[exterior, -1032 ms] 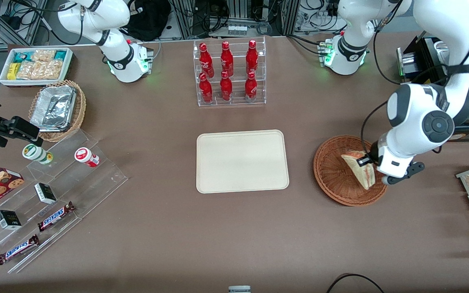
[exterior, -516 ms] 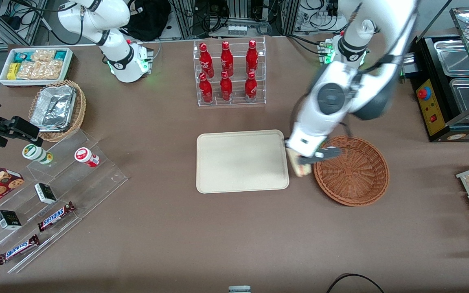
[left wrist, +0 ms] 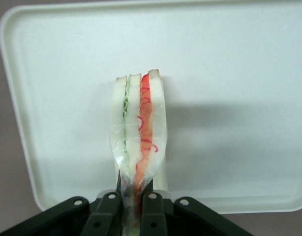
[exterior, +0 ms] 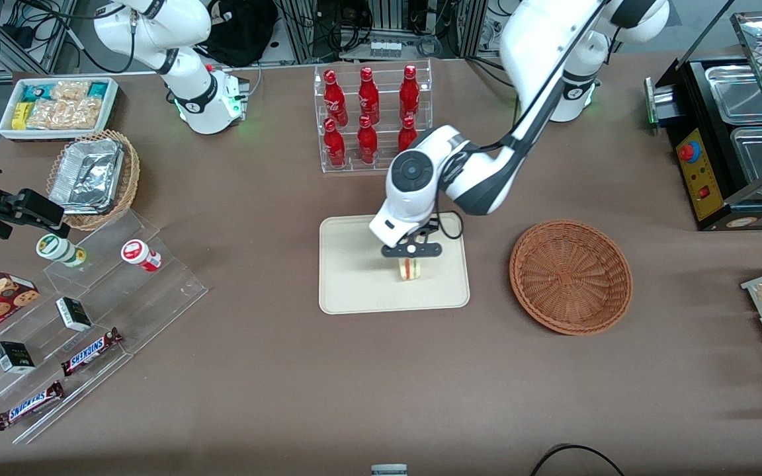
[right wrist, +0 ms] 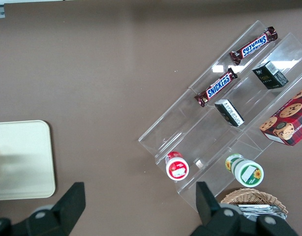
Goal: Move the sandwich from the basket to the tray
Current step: 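Lower the sandwich upright onto the tray and open the left gripper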
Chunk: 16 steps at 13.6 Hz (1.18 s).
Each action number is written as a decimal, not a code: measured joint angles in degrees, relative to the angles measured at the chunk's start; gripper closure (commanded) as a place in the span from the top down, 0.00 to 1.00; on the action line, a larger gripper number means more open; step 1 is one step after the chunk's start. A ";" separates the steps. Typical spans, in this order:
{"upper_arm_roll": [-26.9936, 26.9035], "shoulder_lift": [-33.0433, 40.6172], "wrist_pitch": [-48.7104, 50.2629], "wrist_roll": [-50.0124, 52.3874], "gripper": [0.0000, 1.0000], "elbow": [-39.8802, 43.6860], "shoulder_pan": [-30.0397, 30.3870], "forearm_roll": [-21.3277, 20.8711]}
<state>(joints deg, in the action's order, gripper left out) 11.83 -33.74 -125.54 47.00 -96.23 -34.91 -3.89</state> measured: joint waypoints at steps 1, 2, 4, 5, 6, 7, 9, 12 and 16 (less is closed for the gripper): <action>-0.02 -1.16 -0.97 0.00 0.11 0.08 -0.59 -0.17; -0.04 -2.04 -1.91 0.00 0.12 0.17 -0.97 -0.32; -0.05 -2.65 -2.65 0.00 0.15 0.67 -1.51 -0.38; -0.11 -2.65 -2.65 0.00 0.39 0.73 -1.71 -0.47; -0.15 -2.66 -2.66 0.00 0.80 0.73 -1.76 -0.51; -0.19 -2.66 -2.66 0.00 1.00 0.74 -1.76 -0.51; -0.26 -2.66 -2.66 0.00 1.00 0.86 -1.76 -0.51; -1.34 -2.29 -1.53 0.00 1.00 1.37 -1.74 -0.53; -3.22 4.40 6.94 0.23 1.00 3.28 -0.46 -0.51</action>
<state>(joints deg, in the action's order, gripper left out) 8.61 -29.34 -118.60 47.23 -92.95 -35.37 -4.40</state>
